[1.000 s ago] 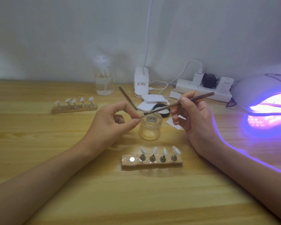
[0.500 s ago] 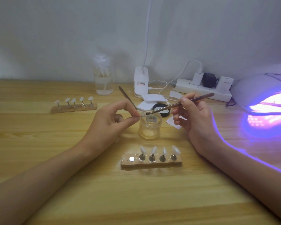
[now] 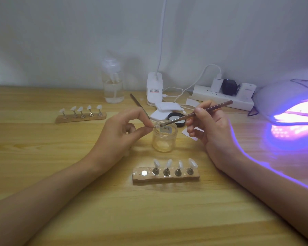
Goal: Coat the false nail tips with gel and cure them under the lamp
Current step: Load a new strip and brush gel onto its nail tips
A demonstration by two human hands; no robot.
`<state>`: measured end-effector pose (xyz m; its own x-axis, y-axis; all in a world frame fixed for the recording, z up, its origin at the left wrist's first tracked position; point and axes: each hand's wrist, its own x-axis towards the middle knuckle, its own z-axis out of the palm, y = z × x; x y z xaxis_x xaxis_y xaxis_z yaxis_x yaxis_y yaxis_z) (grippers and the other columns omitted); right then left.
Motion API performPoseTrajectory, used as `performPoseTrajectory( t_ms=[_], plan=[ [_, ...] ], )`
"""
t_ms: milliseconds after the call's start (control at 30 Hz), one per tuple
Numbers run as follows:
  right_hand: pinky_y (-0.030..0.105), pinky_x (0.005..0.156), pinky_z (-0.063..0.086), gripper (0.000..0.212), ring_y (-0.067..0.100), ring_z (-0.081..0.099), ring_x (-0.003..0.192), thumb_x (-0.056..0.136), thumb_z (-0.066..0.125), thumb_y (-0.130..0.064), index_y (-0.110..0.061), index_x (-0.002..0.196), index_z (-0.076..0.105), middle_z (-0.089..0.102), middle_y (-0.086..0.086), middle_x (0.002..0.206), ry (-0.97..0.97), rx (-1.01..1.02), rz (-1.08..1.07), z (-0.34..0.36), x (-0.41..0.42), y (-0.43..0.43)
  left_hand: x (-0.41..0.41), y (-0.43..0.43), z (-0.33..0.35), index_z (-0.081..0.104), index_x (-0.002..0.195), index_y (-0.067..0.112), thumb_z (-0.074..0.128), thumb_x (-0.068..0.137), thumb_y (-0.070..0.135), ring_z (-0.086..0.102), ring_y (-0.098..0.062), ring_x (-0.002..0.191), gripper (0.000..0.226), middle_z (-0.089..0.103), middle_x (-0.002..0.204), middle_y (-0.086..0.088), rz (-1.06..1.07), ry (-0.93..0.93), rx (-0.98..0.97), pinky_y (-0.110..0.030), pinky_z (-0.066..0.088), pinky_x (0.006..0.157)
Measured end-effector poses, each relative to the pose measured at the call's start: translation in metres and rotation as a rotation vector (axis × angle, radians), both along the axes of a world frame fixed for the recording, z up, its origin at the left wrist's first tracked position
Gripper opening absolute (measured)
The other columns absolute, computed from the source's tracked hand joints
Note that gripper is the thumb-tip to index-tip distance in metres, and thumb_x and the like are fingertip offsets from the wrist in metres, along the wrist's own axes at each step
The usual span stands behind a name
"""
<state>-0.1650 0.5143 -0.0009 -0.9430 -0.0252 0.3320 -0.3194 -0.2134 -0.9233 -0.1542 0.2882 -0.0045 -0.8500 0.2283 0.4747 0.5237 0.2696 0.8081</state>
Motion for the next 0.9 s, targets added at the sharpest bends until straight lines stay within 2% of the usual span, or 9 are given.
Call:
performPoseTrajectory(
  t_ms=[67,200,333,500,667,767,900],
  plan=[
    [0.021,0.051,0.048,0.013,0.013,0.06,0.055,0.101,0.052,-0.014,-0.016,0.088,0.052,0.065,0.003,0.066,-0.025,-0.041,-0.029,0.0,-0.0008,0.0017,-0.0003,0.0,-0.0003,0.063,0.08,0.02,0.072,0.087,0.009,0.041,-0.011,0.046,0.016,0.064,0.09,0.009,0.001,0.005,0.0,-0.013,0.037,0.05],
    [0.021,0.052,0.048,0.009,0.014,0.06,0.057,0.095,0.055,-0.021,-0.016,0.088,0.051,0.064,0.002,0.067,0.0,-0.041,0.05,0.0011,-0.0013,0.0008,-0.0006,-0.0006,-0.0008,0.064,0.08,0.021,0.072,0.087,0.009,0.041,-0.011,0.046,0.017,0.064,0.092,0.006,-0.008,0.008,0.0,-0.013,0.037,0.051],
    [0.02,0.051,0.048,0.014,0.012,0.059,0.054,0.101,0.051,-0.013,-0.016,0.088,0.051,0.064,0.001,0.065,-0.053,-0.042,-0.016,-0.0011,-0.0018,-0.0001,-0.0006,-0.0001,-0.0003,0.064,0.08,0.02,0.072,0.087,0.008,0.04,-0.009,0.046,0.016,0.064,0.092,0.006,-0.01,0.009,0.004,-0.014,0.037,0.049],
    [0.021,0.052,0.049,0.008,0.013,0.06,0.057,0.094,0.055,-0.022,-0.017,0.09,0.051,0.065,0.002,0.068,-0.012,-0.047,0.061,0.001,-0.0009,-0.0004,0.0,0.0003,0.0008,0.064,0.08,0.019,0.072,0.086,0.008,0.039,-0.01,0.047,0.015,0.064,0.093,0.004,-0.009,0.012,0.001,-0.014,0.036,0.05],
    [0.02,0.051,0.049,0.013,0.012,0.06,0.056,0.1,0.053,-0.016,-0.018,0.088,0.053,0.066,0.002,0.067,-0.047,-0.066,-0.001,-0.0008,-0.0012,0.0003,-0.0005,0.0005,0.0004,0.063,0.079,0.022,0.072,0.086,0.009,0.04,-0.012,0.046,0.017,0.064,0.093,0.003,-0.013,0.014,0.004,-0.015,0.037,0.049],
    [0.021,0.052,0.049,0.008,0.014,0.06,0.057,0.095,0.055,-0.021,-0.018,0.088,0.053,0.065,0.003,0.068,-0.02,-0.052,0.062,0.0008,-0.0007,-0.0004,-0.0006,0.0001,0.0,0.064,0.078,0.025,0.073,0.085,0.013,0.04,-0.011,0.046,0.017,0.064,0.093,0.005,-0.02,0.013,0.014,-0.014,0.037,0.05],
    [0.02,0.051,0.049,0.015,0.012,0.06,0.055,0.102,0.051,-0.014,-0.017,0.087,0.052,0.065,0.002,0.065,-0.071,-0.052,-0.003,-0.0012,-0.0009,-0.0013,-0.0009,0.0,0.0002,0.063,0.076,0.027,0.071,0.081,0.022,0.04,-0.01,0.044,0.01,0.065,0.094,0.007,-0.017,-0.005,0.027,-0.014,0.036,0.049]
  ],
)
